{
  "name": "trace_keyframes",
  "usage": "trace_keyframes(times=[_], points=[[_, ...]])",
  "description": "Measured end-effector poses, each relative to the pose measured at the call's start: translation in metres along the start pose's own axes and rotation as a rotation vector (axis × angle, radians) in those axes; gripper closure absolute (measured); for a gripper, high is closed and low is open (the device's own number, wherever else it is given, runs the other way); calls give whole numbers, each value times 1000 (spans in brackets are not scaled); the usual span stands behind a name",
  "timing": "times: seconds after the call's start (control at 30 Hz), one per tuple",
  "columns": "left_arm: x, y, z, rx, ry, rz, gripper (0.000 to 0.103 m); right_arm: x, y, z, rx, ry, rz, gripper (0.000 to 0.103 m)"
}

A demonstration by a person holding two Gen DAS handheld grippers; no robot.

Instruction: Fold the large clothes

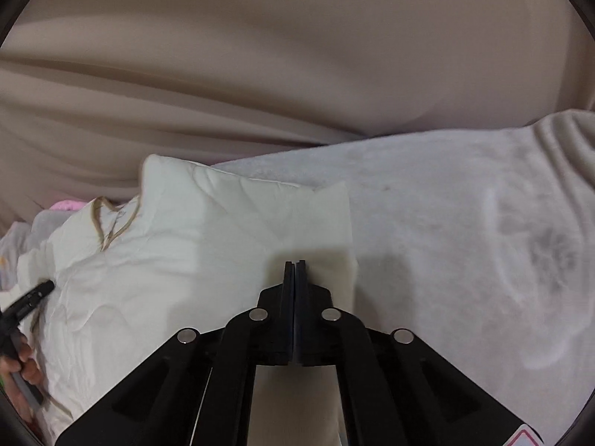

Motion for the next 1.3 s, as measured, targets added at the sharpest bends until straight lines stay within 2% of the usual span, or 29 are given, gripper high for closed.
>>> trace_keyframes(times=[0.1, 0.2, 0.27, 0.33, 0.43, 0.5, 0.53, 0.57, 0.6, 0.63, 0.67, 0.73, 0.83, 0.97, 1.1, 1.13, 1.2, 1.27, 1.3], points=[[-29, -27, 9, 55, -26, -14, 51, -45, -25, -9, -103, 16, 28, 95], [-19, -61, 20, 104, -11, -113, 51, -67, -61, -22, -190, 74, -8, 95], [-14, -76, 18, 119, 8, -112, 49, -59, -84, -18, -243, 13, -57, 97], [-16, -79, 12, 94, -5, -103, 49, -43, -95, -3, -226, -41, -105, 103], [-28, -84, -2, 22, -12, -104, 49, -42, -105, 20, -120, 31, -112, 103], [-41, -88, -19, -25, -24, -104, 50, -56, -105, 26, -83, 8, -97, 103], [-51, -91, -31, -58, -22, -93, 49, -66, -107, 26, -85, -11, -85, 101], [-60, -92, -46, -88, -12, -82, 46, -74, -110, 23, -94, -25, -76, 92], [-71, -93, -62, -121, 6, -68, 43, -86, -116, 19, -115, -35, -65, 90], [-82, -94, -81, -160, 37, -52, 37, -98, -124, 13, -134, -35, -56, 90], [-92, -95, -100, -200, 69, -40, 32, -107, -131, 6, -146, -21, -51, 90], [-104, -95, -137, -267, 134, -25, 29, -120, -149, -6, -149, 42, -53, 87], [-116, -95, -194, -376, 228, -7, 28, -124, -166, -31, -160, 122, -66, 80], [-113, -96, -265, -522, 350, 0, 27, -119, -188, -63, -206, 156, -81, 76], [-99, -99, -312, -654, 379, -9, 27, -109, -196, -76, -254, 118, -67, 69], [-96, -98, -320, -676, 392, -8, 28, -109, -199, -79, -265, 109, -61, 69], [-92, -96, -334, -709, 402, 6, 36, -110, -204, -83, -276, 92, -51, 68], [-86, -89, -338, -710, 409, 2, 60, -109, -206, -83, -275, 89, -46, 68], [-84, -83, -337, -701, 414, 0, 65, -108, -205, -83, -269, 90, -45, 67]])
Point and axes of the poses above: each gripper's, at about its wrist camera, not at the fingertips, and x roughly the way its jaws point, z to its right, y to its top, the point moved 3 cm from there along x, roughly the way its jaws point, and after that the axes turned 1 degree about -y, right-handed, at the moved point
